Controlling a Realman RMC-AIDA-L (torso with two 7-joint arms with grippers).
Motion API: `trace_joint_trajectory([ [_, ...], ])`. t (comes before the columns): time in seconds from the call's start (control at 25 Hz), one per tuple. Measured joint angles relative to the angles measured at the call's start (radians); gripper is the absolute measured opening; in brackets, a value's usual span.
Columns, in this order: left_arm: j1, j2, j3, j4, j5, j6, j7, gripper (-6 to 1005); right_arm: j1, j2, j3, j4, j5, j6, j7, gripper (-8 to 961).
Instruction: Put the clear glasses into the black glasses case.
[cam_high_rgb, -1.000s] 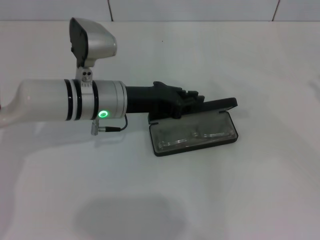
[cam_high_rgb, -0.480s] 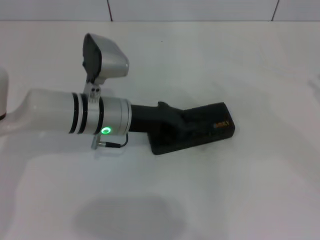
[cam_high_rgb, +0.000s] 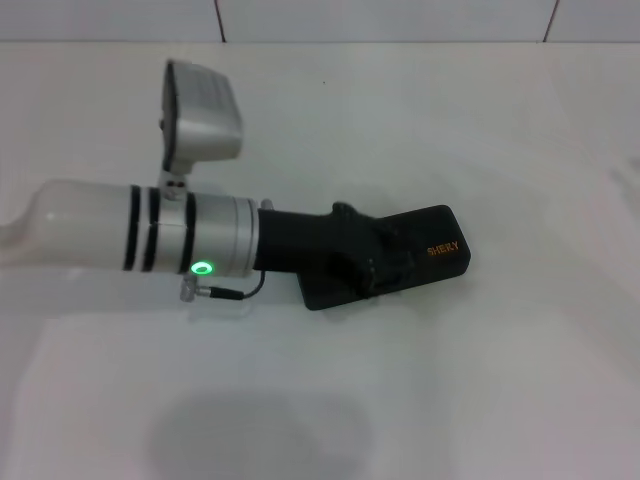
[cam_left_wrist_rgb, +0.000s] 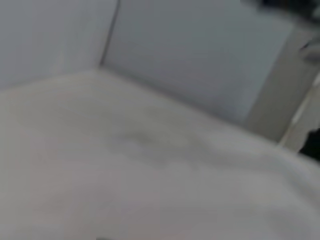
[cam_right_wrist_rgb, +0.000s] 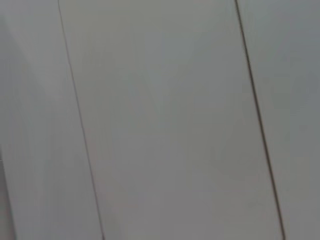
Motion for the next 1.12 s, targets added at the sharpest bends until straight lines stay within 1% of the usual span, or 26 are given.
trace_joint_trajectory([
  [0.08,0.048,0.006,-0.004,0.072,-0.039,0.073,-0.005,208,0.003,0.0,-0.016,0.005,-0.02,-0.013,-0.005,285],
  [0.2,0.126,0.024,-0.04,0.178,-0.075,0.187,-0.005,215,0.007,0.0,-0.089,0.028,-0.033,-0.032,-0.043,288],
  [0.24,0.159,0.036,-0.069,0.223,-0.081,0.239,0.0,215,0.008,0.0,-0.127,0.033,-0.034,-0.036,-0.06,289],
  [0.28,0.181,0.042,-0.095,0.251,-0.083,0.284,0.01,215,0.008,0.0,-0.174,0.036,-0.034,-0.043,-0.081,289],
  [0.32,0.208,0.052,-0.137,0.29,-0.086,0.348,0.028,215,0.008,0.0,-0.205,0.037,-0.034,-0.049,-0.095,290],
  [0.36,0.227,0.056,-0.179,0.312,-0.093,0.409,0.051,215,0.008,0.0,-0.239,0.037,-0.035,-0.06,-0.11,291],
  [0.44,0.254,0.058,-0.272,0.325,-0.111,0.514,0.087,216,0.01,0.002,-0.307,0.037,-0.034,-0.087,-0.138,293],
  [0.48,0.262,0.058,-0.299,0.322,-0.118,0.543,0.089,216,0.014,0.003,-0.342,0.041,-0.031,-0.102,-0.148,293],
  [0.52,0.269,0.057,-0.331,0.314,-0.13,0.571,0.085,216,0.014,0.003,-0.342,0.041,-0.031,-0.102,-0.148,294],
  [0.56,0.275,0.057,-0.352,0.304,-0.143,0.597,0.075,216,0.04,0.005,-0.452,0.083,-0.021,-0.131,-0.17,295],
  [0.6,0.278,0.061,-0.364,0.285,-0.156,0.62,0.065,216,0.053,0.006,-0.488,0.103,-0.019,-0.135,-0.175,335],
  [0.64,0.281,0.068,-0.374,0.261,-0.173,0.646,0.052,216,0.077,0.007,-0.546,0.139,-0.013,-0.142,-0.184,374],
  [0.72,0.279,0.085,-0.371,0.221,-0.179,0.681,0.022,285,0.115,0.011,-0.636,0.2,0.011,-0.148,-0.203,448],
  [0.76,0.279,0.089,-0.368,0.215,-0.176,0.686,0.016,319,0.129,0.013,-0.674,0.23,0.037,-0.153,-0.221,482],
  [0.84,0.286,0.095,-0.362,0.212,-0.111,0.691,0.008,388,0.147,0.014,-0.732,0.272,0.114,-0.17,-0.261,551],
  [0.92,0.29,0.095,-0.372,0.213,-0.047,0.688,0.016,453,0.153,0.013,-0.771,0.286,0.179,-0.18,-0.279,619],
  [1.0,0.297,0.095,-0.382,0.214,-0.004,0.687,0.031,517,0.154,0.013,-0.79,0.287,0.216,-0.183,-0.283,723],
  [1.12,0.311,0.097,-0.386,0.214,0.01,0.687,0.048,629,0.153,0.012,-0.791,0.281,0.229,-0.19,-0.285,879],
])
